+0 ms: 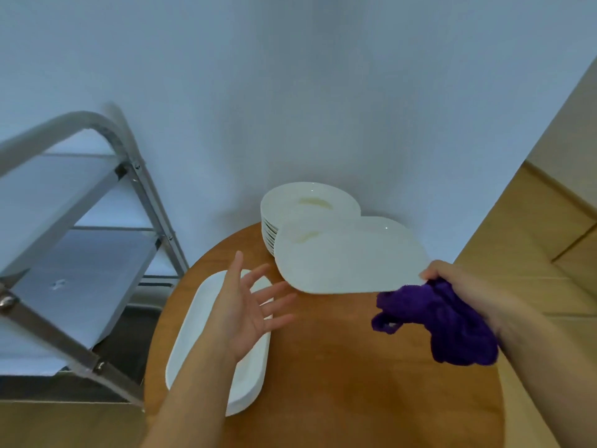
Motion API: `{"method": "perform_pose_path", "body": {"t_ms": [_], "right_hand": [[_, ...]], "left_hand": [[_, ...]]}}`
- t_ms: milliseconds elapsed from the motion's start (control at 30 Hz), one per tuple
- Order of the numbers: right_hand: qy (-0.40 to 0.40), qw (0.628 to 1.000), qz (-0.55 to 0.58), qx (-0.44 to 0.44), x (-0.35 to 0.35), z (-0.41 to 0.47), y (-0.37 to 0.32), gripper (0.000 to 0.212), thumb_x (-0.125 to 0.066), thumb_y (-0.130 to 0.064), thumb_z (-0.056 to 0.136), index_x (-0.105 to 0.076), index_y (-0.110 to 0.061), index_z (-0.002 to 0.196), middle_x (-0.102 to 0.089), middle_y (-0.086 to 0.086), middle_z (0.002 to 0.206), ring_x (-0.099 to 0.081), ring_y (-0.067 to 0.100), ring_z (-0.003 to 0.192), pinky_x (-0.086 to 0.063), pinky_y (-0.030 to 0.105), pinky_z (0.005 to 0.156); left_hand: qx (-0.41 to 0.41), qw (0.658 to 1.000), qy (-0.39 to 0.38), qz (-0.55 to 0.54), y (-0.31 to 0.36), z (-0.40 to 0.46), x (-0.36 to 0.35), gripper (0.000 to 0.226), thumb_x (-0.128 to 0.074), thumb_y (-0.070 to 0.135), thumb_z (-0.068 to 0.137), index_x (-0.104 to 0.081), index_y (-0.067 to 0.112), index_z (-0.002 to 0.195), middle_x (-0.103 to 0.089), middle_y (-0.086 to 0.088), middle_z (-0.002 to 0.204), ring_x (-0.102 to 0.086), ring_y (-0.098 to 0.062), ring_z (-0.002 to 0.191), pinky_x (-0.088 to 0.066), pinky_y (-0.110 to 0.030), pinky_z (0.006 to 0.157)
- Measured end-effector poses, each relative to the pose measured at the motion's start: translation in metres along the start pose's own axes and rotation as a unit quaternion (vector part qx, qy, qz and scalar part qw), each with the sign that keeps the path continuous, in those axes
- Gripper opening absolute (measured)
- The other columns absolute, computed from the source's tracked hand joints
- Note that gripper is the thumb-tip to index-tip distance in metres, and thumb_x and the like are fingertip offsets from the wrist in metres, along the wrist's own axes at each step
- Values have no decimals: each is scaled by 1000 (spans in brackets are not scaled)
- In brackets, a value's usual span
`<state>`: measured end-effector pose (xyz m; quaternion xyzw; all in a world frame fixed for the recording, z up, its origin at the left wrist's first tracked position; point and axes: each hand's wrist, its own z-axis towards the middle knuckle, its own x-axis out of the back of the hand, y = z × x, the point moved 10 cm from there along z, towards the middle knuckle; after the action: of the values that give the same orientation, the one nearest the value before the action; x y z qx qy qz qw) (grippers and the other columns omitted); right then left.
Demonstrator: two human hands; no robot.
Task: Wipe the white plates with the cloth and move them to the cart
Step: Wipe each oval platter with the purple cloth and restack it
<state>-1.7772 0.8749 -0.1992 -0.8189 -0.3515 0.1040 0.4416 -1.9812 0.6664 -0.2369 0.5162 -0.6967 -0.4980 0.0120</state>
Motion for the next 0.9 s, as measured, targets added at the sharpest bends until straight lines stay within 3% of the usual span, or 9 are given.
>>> {"method": "perform_pose_path", "body": {"t_ms": [167, 267, 433, 600, 667, 733, 767, 833, 900], "right_hand": [[-37, 997, -59, -17, -3, -47, 26, 24, -60, -19, 81, -58, -7, 61, -55, 10, 55, -53, 19, 44, -44, 29, 50], [-46, 995, -92, 7, -12, -65, 42, 34, -58, -16, 84, -57, -13, 50, -54, 6, 51, -51, 16, 43, -41, 32, 55], [-60, 992, -111, 26, -27, -94, 74, 27, -62, -26, 87, -59, -4, 72, -61, 12, 64, -56, 21, 52, -45, 31, 55], [109, 968, 119, 192, 12, -134, 54, 26, -67, -37, 83, -65, -14, 72, -63, 2, 58, -61, 14, 46, -47, 24, 41], [166, 936, 181, 254, 17, -151, 49, 19, -65, -38, 86, -69, -23, 75, -68, -6, 67, -67, 11, 60, -52, 26, 50], [197, 923, 107, 314, 2, -166, 40, 9, -64, -44, 85, -66, -36, 83, -68, -14, 85, -67, 12, 83, -54, 33, 71], [173, 926, 27, 335, -16, -169, 35, 17, -65, -50, 81, -62, -40, 95, -63, -18, 98, -62, 11, 94, -51, 31, 77], [78, 926, -203, 308, -65, -158, 42, 66, -69, -57, 73, -41, -38, 130, -47, -19, 120, -49, 6, 110, -46, 21, 79], [61, 875, -392, 278, -86, -147, 52, 91, -65, -63, 74, -22, -29, 147, -36, -12, 142, -36, 13, 129, -44, 31, 97]], "left_hand": [[96, 983, -110, -115, -37, -49, -25, 53, -47, 56, 85, -58, 17, 120, -67, -15, 116, -66, -37, 101, -57, -48, 72], [88, 989, -65, -103, -54, -66, -15, 42, -43, 52, 92, -63, 21, 113, -71, -12, 107, -69, -33, 93, -55, -45, 72], [31, 997, -15, -72, -69, -100, 12, 34, -46, 52, 90, -63, 28, 107, -73, -10, 99, -71, -32, 85, -58, -45, 62], [-35, 996, 26, -79, -82, -129, 30, 33, -42, 55, 90, -67, 35, 93, -75, -5, 94, -71, -29, 86, -57, -42, 70], [-47, 995, 46, -70, -89, -137, 31, 37, -41, 58, 86, -68, 34, 90, -75, -4, 94, -69, -31, 91, -56, -42, 73], [-50, 995, 66, -61, -97, -146, 29, 42, -39, 61, 85, -67, 32, 96, -75, -5, 93, -67, -32, 94, -56, -42, 73], [-49, 995, 67, -57, -101, -149, 27, 43, -38, 61, 86, -66, 31, 97, -75, -4, 91, -68, -32, 90, -57, -41, 69], [-54, 995, 63, -55, -109, -155, 21, 41, -38, 59, 86, -63, 29, 98, -75, -3, 84, -72, -29, 77, -57, -37, 59], [-64, 994, 67, -52, -117, -159, 20, 41, -41, 60, 79, -61, 29, 98, -75, -3, 79, -72, -26, 70, -57, -36, 54]]}}
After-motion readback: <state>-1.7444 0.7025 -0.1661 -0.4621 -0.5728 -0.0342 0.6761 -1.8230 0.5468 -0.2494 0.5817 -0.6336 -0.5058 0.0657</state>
